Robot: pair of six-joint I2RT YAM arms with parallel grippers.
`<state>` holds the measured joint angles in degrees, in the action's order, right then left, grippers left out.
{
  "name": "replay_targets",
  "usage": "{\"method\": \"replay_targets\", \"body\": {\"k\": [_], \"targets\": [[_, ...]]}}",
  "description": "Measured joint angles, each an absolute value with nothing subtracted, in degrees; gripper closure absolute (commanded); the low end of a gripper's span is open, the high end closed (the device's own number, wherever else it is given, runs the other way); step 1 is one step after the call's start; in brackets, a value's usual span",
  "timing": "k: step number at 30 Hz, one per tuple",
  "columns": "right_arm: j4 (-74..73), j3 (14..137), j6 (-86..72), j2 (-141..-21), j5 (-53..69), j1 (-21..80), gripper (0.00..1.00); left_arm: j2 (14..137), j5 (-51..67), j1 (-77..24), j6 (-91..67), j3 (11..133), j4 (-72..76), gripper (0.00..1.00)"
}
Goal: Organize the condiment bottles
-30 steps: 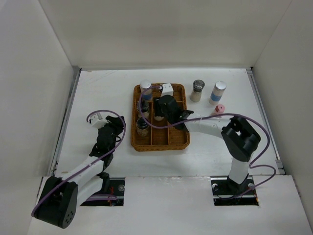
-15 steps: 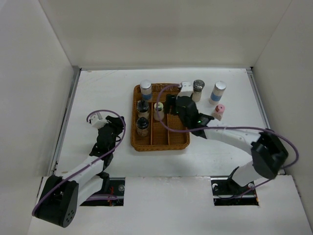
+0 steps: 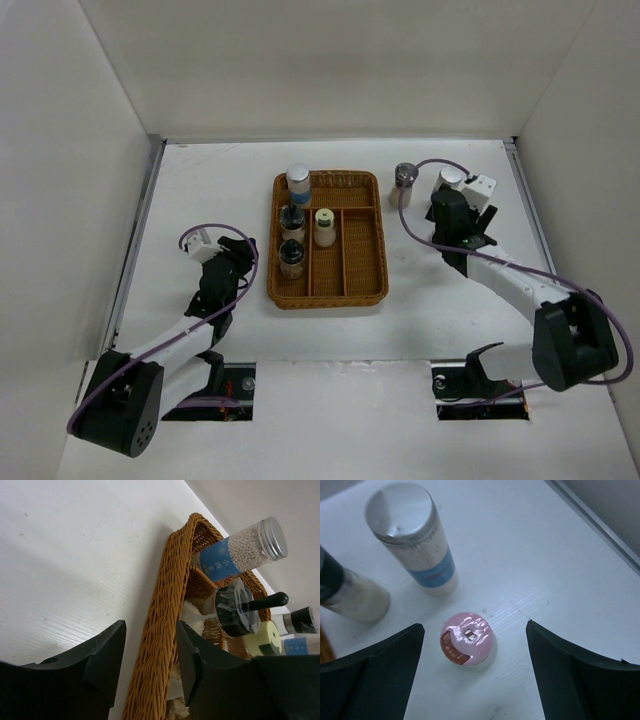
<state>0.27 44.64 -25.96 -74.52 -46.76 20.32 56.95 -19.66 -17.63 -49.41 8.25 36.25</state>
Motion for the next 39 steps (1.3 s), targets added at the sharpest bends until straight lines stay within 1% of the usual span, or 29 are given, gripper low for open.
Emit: {"method": "replay_targets", "body": {"k": [5, 9, 11, 15, 19, 22, 24, 29, 34, 39], "targets": [[-0.56, 45.41, -25.65, -81.17, -44.91, 19.14, 0.14, 56.95, -19.22, -17.63, -49.63, 8.25, 36.73, 0.57], [-0.27, 45.74, -25.41, -83.2, -42.78, 18.02, 0.2, 57.12, -18.85, -17.45, -49.87, 8.25, 36.77, 0.57], [0.16, 45.93, -25.43, -84.14, -41.82, 16.93, 0.26, 57.12, -18.76, -17.3, -49.98, 8.25, 36.82, 0.57], [1.32, 46.04, -25.26, -85.73, -40.23, 15.81, 0.46, 57.74, -18.57, -17.28, -50.06, 8.25, 37.06, 0.57], [2.76, 46.04, -24.58, -85.71, -39.72, 16.19, 0.54, 58.04, -18.31, -17.28, -50.17, 8.25, 37.15, 0.56], [3.01, 46.02, -23.07, -83.74, -39.62, 18.37, 0.55, 58.54, -17.91, -17.28, -50.26, 8.25, 37.3, 0.56], [3.11, 46.02, -21.78, -80.6, -39.59, 22.02, 0.54, 58.57, -17.72, -17.28, -50.37, 8.25, 37.32, 0.56], [4.29, 47.48, -18.41, -73.47, -38.65, 36.47, 0.55, 58.57, -17.63, -16.75, -50.41, 8.25, 37.43, 0.56], [4.67, 51.7, -17.32, -74.02, -36.1, 46.22, 0.55, 58.57, -17.69, -16.51, -50.41, 8.25, 37.47, 0.56], [4.71, 56.51, -17.32, -78.76, -32.42, 53.36, 0.54, 58.54, -17.52, -16.38, -50.41, 8.25, 37.47, 0.55]]}}
